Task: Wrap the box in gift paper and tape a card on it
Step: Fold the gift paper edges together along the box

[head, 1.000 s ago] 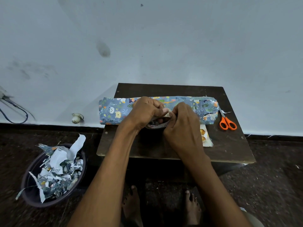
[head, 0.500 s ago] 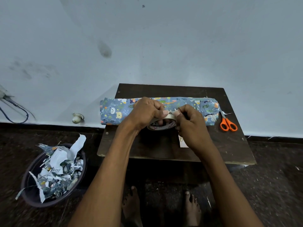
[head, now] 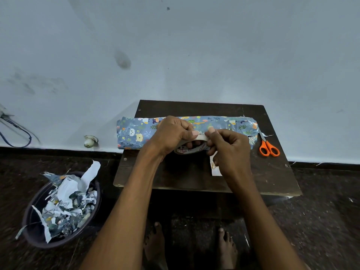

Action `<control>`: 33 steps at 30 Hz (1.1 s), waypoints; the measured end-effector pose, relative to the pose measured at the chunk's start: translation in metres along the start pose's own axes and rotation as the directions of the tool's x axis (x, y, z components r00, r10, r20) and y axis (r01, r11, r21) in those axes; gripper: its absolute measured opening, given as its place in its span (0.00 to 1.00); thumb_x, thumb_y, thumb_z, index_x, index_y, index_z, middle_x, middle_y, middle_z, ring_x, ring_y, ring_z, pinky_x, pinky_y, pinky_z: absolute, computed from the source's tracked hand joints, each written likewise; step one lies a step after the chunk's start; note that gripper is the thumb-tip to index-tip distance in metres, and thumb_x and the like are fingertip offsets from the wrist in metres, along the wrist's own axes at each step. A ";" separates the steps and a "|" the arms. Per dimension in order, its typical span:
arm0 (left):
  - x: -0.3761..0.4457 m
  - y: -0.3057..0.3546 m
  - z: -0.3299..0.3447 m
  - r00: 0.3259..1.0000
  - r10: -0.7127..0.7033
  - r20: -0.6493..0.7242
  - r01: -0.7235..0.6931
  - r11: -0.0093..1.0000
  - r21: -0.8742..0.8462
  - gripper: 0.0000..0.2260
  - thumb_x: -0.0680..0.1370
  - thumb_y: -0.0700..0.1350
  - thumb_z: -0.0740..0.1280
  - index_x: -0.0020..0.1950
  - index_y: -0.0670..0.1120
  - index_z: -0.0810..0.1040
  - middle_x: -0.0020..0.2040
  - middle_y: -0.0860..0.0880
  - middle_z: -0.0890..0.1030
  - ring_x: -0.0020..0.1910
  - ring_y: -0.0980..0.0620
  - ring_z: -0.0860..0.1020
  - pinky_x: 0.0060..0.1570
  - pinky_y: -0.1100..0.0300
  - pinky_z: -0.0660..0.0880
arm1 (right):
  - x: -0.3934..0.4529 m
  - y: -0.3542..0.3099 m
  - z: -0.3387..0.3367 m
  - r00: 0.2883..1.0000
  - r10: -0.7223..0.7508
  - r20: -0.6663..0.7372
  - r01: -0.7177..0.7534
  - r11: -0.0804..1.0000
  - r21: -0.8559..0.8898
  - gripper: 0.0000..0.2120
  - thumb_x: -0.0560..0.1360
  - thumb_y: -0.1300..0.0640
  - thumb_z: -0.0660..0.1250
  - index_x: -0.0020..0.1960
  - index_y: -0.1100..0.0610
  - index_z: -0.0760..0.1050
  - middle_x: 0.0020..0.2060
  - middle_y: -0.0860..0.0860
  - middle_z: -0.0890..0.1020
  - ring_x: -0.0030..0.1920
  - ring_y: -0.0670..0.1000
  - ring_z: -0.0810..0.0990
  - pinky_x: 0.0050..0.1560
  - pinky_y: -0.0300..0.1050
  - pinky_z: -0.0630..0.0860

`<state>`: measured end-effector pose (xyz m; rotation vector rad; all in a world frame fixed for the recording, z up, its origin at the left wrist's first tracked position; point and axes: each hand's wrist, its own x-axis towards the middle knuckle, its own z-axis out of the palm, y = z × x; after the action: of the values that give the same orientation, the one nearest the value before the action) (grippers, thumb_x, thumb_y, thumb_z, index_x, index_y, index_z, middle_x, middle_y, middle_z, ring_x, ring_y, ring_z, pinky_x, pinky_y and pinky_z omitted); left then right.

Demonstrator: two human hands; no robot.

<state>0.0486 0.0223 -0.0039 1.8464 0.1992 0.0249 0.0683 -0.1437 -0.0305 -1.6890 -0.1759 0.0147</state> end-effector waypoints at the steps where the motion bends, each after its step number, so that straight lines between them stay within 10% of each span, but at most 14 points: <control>1: 0.000 0.000 0.000 1.000 0.003 -0.002 -0.003 1.000 -0.006 0.20 0.75 0.35 0.72 0.24 0.50 0.83 0.35 0.39 0.81 0.49 0.44 0.79 0.41 0.66 0.76 | -0.002 0.000 0.002 0.998 -0.047 -0.031 0.046 0.998 -0.048 0.12 0.79 0.52 0.72 0.39 0.54 0.85 0.29 0.49 0.82 0.29 0.48 0.79 0.32 0.46 0.75; 18: 0.001 -0.001 0.001 0.999 -0.026 -0.028 0.026 1.000 0.007 0.11 0.75 0.37 0.73 0.32 0.45 0.86 0.41 0.34 0.83 0.47 0.51 0.79 0.46 0.65 0.76 | -0.013 -0.001 0.015 0.886 -0.440 -0.149 0.363 0.855 -0.370 0.03 0.72 0.63 0.76 0.44 0.57 0.87 0.36 0.48 0.84 0.35 0.44 0.80 0.39 0.37 0.76; 28: 0.004 -0.003 0.003 0.998 -0.004 -0.061 0.007 0.999 0.045 0.14 0.74 0.36 0.74 0.29 0.48 0.85 0.37 0.39 0.84 0.47 0.50 0.80 0.49 0.63 0.76 | -0.005 -0.002 0.014 0.966 -0.112 -0.234 0.067 0.979 -0.193 0.06 0.77 0.57 0.72 0.41 0.54 0.80 0.36 0.44 0.82 0.39 0.41 0.78 0.40 0.28 0.69; 33: 0.000 -0.002 0.001 1.000 -0.021 -0.007 0.021 0.999 -0.048 0.15 0.77 0.32 0.69 0.31 0.40 0.81 0.27 0.51 0.81 0.35 0.61 0.79 0.37 0.67 0.77 | 0.007 0.000 0.004 0.955 0.005 -0.295 -0.034 0.995 -0.094 0.07 0.80 0.56 0.67 0.44 0.55 0.78 0.39 0.50 0.83 0.43 0.52 0.80 0.49 0.52 0.78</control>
<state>0.0489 0.0218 -0.0060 1.7961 0.2217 0.0220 0.0746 -0.1393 -0.0309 -1.7684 0.0658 -0.2342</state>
